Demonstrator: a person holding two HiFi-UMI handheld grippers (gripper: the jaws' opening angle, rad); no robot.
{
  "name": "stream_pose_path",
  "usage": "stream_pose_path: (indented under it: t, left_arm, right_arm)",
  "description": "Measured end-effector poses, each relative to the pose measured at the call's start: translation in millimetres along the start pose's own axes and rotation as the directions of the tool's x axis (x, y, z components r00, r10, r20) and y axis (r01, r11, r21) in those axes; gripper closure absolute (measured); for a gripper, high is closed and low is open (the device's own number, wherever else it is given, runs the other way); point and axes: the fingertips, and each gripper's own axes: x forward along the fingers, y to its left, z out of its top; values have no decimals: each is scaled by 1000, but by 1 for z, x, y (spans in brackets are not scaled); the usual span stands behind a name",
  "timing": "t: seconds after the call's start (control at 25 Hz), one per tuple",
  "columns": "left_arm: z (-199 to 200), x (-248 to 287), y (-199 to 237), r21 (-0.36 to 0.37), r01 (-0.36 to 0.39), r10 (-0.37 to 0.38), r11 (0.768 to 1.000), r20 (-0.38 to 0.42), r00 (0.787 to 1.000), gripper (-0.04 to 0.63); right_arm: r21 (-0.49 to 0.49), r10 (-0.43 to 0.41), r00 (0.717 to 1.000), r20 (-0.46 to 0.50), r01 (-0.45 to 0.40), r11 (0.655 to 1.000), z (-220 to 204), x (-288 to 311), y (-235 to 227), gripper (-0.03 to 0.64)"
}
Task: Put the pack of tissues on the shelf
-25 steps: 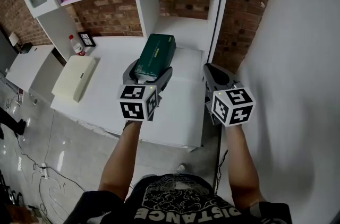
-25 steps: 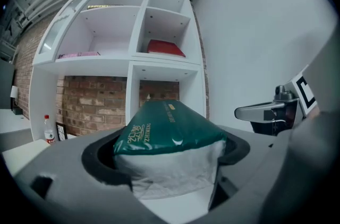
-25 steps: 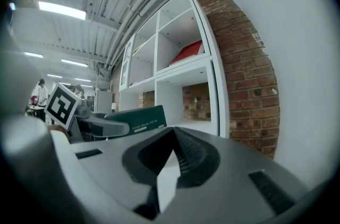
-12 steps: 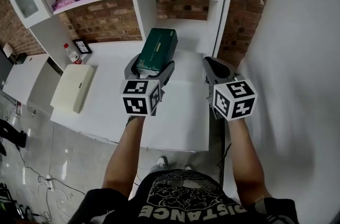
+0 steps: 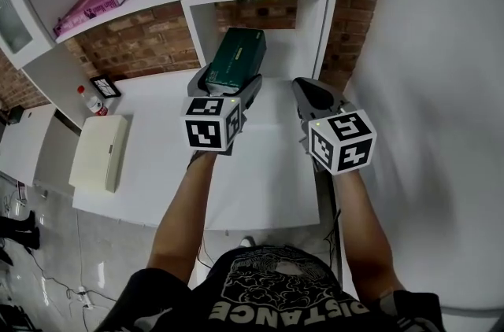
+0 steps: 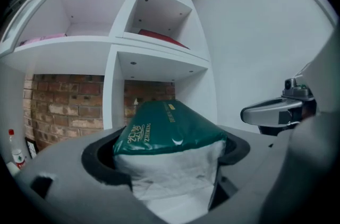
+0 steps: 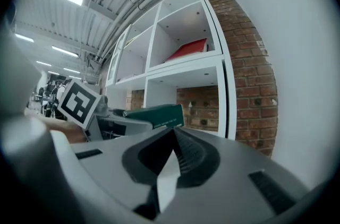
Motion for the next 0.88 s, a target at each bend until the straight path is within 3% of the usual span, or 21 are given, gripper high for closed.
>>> stream_pose_path:
  t: [0.44, 0.88]
  left_arm:
    - [6, 56, -1, -4, 97, -97, 995, -23, 995, 132]
    - [-9, 107, 0, 32, 160, -155, 987, -111, 982, 129]
  right_arm:
    - [-19, -97, 995, -1, 97, 995, 5, 2, -12, 614]
    - [-7, -167, 986, -27, 167, 986, -8, 9, -22, 614]
